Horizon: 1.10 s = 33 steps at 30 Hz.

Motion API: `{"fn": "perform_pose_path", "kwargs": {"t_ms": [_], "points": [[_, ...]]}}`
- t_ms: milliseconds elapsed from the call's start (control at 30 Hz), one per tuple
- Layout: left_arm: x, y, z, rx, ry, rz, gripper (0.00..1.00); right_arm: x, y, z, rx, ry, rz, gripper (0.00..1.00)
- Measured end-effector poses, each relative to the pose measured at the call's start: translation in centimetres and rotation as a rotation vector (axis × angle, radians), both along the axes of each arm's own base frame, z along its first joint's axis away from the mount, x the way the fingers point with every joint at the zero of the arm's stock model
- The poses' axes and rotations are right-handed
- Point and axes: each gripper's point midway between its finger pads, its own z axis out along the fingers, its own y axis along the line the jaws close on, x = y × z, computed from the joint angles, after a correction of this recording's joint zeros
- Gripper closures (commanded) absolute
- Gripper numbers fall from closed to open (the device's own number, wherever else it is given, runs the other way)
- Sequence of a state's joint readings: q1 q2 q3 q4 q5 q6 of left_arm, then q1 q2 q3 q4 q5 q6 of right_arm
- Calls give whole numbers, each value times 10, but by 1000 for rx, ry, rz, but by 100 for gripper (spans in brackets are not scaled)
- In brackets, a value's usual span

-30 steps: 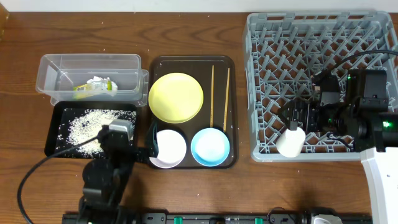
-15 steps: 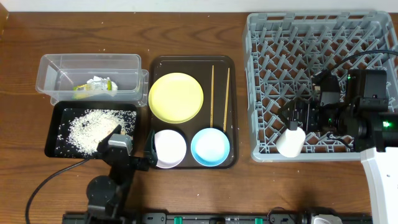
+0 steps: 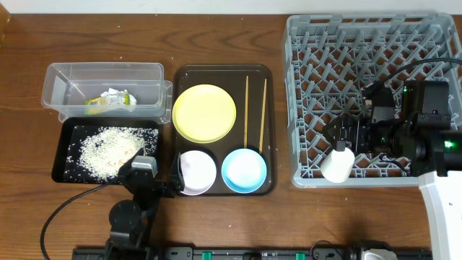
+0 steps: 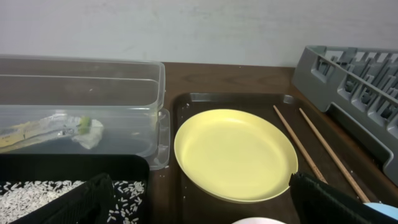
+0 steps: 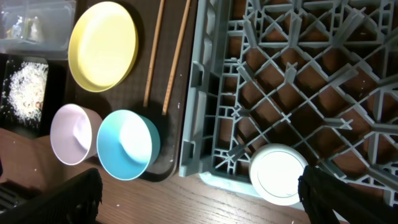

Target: Sort waste into correct bins and load items into the dishwasher rack

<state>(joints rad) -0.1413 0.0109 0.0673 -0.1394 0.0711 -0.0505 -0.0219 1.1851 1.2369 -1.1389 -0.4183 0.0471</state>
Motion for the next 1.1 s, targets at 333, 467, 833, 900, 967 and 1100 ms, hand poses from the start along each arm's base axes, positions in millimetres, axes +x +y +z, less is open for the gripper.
{"fn": "perform_pose_path", "kwargs": {"t_ms": [333,467,833,900,967,1100], "points": [[0,0,1,0,-5,0,7,0,0,0,0,0,0,1],[0,0,1,0,-5,0,7,0,0,0,0,0,-1,1],[0,0,1,-1,-5,0,7,19,16,20,85,-112,46,1],[0,0,1,0,-5,0,7,18,38,28,152,-134,121,1],[0,0,1,0,-5,0,7,9,67,31,208,-126,224,1],[0,0,1,0,-5,0,7,-18,139,24,270,-77,478,1]]}}
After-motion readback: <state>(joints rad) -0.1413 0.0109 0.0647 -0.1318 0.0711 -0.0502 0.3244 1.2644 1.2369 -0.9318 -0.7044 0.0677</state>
